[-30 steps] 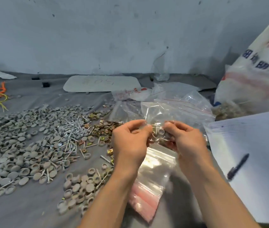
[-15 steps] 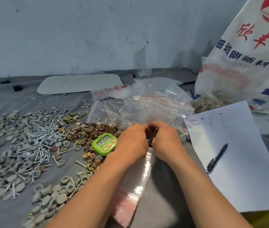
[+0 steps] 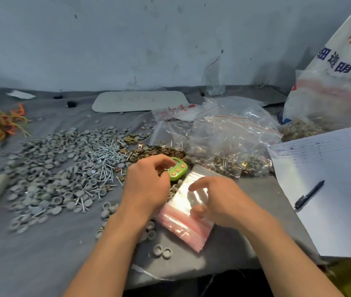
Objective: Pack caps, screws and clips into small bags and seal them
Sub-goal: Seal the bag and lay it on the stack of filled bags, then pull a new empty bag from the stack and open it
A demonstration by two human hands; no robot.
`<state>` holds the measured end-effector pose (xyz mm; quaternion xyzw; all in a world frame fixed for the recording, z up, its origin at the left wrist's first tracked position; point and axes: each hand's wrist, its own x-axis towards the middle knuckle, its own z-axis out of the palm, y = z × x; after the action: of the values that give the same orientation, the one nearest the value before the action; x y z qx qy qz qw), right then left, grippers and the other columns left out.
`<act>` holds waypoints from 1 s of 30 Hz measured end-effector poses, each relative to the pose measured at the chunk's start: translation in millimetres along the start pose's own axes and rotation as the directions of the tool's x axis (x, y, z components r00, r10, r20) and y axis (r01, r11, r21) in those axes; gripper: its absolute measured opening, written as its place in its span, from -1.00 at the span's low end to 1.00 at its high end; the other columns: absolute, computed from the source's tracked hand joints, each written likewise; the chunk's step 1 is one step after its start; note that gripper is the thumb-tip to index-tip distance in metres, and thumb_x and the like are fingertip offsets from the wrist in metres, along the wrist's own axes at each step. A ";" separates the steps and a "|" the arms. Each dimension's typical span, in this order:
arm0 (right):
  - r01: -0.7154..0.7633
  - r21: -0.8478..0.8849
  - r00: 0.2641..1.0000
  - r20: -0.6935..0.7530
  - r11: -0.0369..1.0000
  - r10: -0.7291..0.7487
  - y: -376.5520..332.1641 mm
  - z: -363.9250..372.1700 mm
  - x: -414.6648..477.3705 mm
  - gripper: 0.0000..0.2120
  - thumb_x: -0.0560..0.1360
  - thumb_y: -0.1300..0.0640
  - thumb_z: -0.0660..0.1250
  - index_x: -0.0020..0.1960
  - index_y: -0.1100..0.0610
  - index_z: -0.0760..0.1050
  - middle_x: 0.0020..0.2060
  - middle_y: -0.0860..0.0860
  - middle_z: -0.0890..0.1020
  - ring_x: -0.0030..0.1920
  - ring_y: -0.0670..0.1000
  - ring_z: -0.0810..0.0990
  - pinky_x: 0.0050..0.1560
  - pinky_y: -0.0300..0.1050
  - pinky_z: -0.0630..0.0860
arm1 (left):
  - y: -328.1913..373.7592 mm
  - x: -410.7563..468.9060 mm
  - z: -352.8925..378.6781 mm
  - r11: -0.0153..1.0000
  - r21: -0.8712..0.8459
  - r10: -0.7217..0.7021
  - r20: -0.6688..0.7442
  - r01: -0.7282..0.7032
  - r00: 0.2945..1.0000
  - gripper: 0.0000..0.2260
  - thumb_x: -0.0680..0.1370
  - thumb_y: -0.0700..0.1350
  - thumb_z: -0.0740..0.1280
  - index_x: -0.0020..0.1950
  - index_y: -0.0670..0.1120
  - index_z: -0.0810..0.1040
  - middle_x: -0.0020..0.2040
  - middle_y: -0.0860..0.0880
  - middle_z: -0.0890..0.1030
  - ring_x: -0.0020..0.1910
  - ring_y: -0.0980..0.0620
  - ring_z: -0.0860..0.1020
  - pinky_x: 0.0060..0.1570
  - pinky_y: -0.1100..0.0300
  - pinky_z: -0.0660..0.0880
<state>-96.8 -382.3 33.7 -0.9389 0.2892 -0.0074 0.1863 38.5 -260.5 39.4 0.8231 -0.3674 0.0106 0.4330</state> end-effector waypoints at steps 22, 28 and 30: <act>0.134 0.930 0.888 -0.266 0.342 0.375 -34.5 -2.0 10.1 -0.67 0.64 0.24 0.30 -0.27 0.11 0.65 -0.32 0.09 0.68 -0.27 0.02 0.60 -0.04 0.04 0.55 | -8.8 -43.1 -2.5 0.987 -0.036 -0.146 0.194 0.156 0.970 -0.70 0.47 0.05 0.46 0.14 0.22 0.46 -0.09 0.21 0.60 -0.08 0.21 0.57 -0.03 0.13 0.53; -0.102 0.969 0.992 0.117 -0.227 0.050 -65.5 6.7 20.2 -0.80 0.61 0.27 0.24 -0.09 0.26 0.61 -0.19 0.19 0.68 -0.25 0.09 0.66 -0.12 -0.01 0.64 | -9.8 -26.4 -20.2 0.661 -0.579 -0.381 0.288 0.477 0.879 -0.45 0.48 -0.19 0.47 0.39 0.12 0.38 0.15 0.08 0.65 0.06 0.14 0.65 0.15 0.06 0.56; -0.151 0.946 0.988 0.155 -0.289 -0.009 -71.4 8.5 25.8 -0.85 0.60 0.25 0.25 0.05 0.31 0.54 -0.25 0.15 0.68 -0.27 0.07 0.66 -0.14 -0.03 0.64 | -15.9 -20.3 -35.1 0.466 -0.702 -0.375 0.394 0.538 0.839 -0.53 0.49 -0.23 0.47 0.37 -0.02 0.46 0.06 0.02 0.73 -0.01 0.13 0.70 0.01 0.13 0.53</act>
<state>-35.7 -339.0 48.7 -0.3920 0.2127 -0.1779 0.8772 44.0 -217.4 43.4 0.6091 -0.1365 -0.3451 0.7009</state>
